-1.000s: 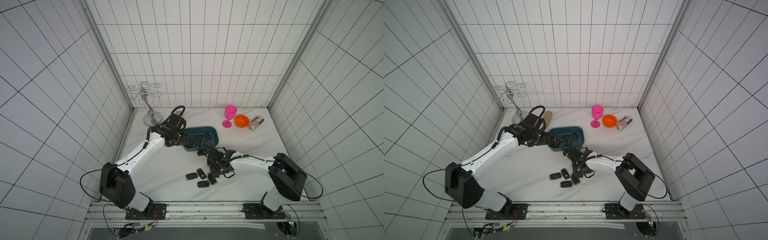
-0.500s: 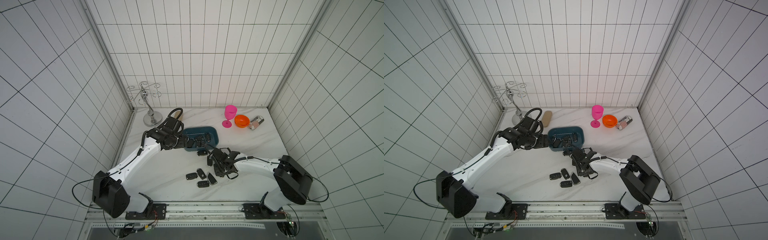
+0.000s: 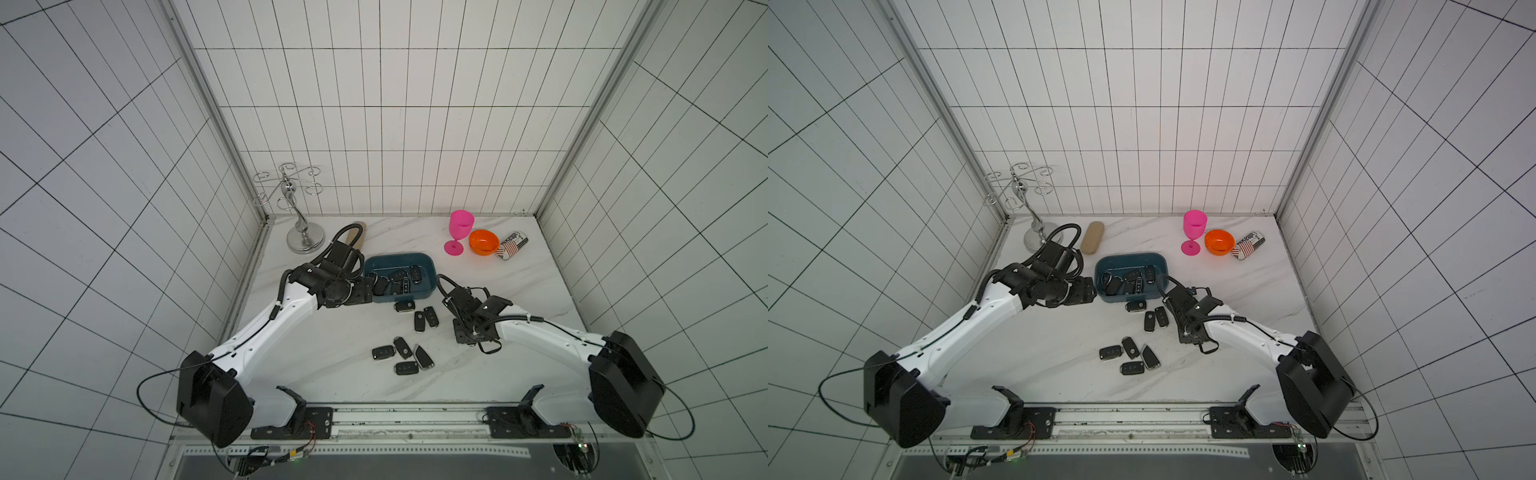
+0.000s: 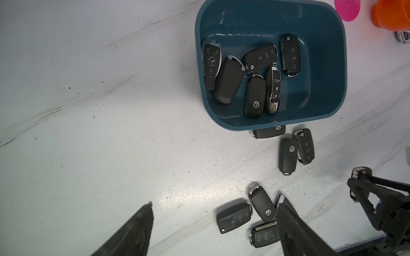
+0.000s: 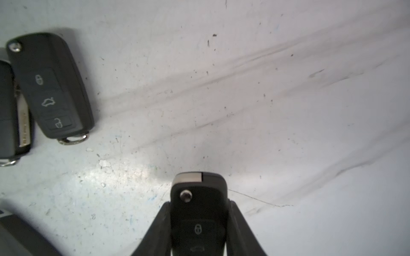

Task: Place the car key into the storage box
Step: Pick up the car key from the center of the board, then place the car key in the storage box.

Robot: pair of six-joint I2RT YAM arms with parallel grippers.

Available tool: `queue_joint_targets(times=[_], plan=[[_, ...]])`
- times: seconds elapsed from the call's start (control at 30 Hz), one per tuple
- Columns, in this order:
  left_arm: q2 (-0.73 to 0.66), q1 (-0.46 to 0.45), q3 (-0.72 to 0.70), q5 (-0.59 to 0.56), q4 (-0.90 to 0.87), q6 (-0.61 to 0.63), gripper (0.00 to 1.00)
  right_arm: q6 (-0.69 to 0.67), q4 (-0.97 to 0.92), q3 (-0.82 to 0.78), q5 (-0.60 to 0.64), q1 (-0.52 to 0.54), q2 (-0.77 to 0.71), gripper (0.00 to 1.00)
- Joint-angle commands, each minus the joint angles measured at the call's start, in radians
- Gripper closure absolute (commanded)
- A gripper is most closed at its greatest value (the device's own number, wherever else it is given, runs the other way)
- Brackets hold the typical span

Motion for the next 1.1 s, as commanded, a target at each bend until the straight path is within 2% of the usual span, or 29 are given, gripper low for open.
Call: queue_joint_targets(times=[0.0,0.2,0.33,0.47,0.57,0.73,0.8,0.93,1.07], plan=[[-0.034,-0.004,-0.036,-0.011,0.006,0.002,0.16,-0.063,-0.096,0.184,0.042,-0.005,0.018,0.82],[-0.153,-0.062,-0.198,-0.042,0.126,-0.061,0.16,-0.177,-0.157,0.537,-0.023,-0.004,0.206,0.82],[-0.199,-0.179,-0.276,-0.124,0.171,-0.089,0.18,-0.249,-0.204,0.767,-0.067,-0.005,0.383,0.81],[-0.212,-0.315,-0.356,-0.183,0.23,-0.103,0.19,-0.283,-0.213,0.927,-0.107,-0.01,0.531,0.8],[-0.196,-0.382,-0.405,-0.193,0.261,-0.12,0.21,-0.296,-0.21,1.006,-0.155,-0.02,0.61,0.8],[-0.141,-0.442,-0.465,-0.209,0.33,-0.097,0.24,-0.323,-0.204,1.102,-0.189,-0.03,0.699,0.8],[-0.105,-0.454,-0.457,-0.203,0.336,-0.069,0.24,-0.324,-0.215,1.139,-0.204,-0.039,0.731,0.8],[-0.036,-0.54,-0.41,-0.262,0.332,0.047,0.26,-0.326,-0.22,1.174,-0.247,-0.067,0.781,0.8],[0.019,-0.567,-0.331,-0.275,0.279,0.113,0.25,-0.323,-0.216,1.173,-0.276,-0.084,0.81,0.8]])
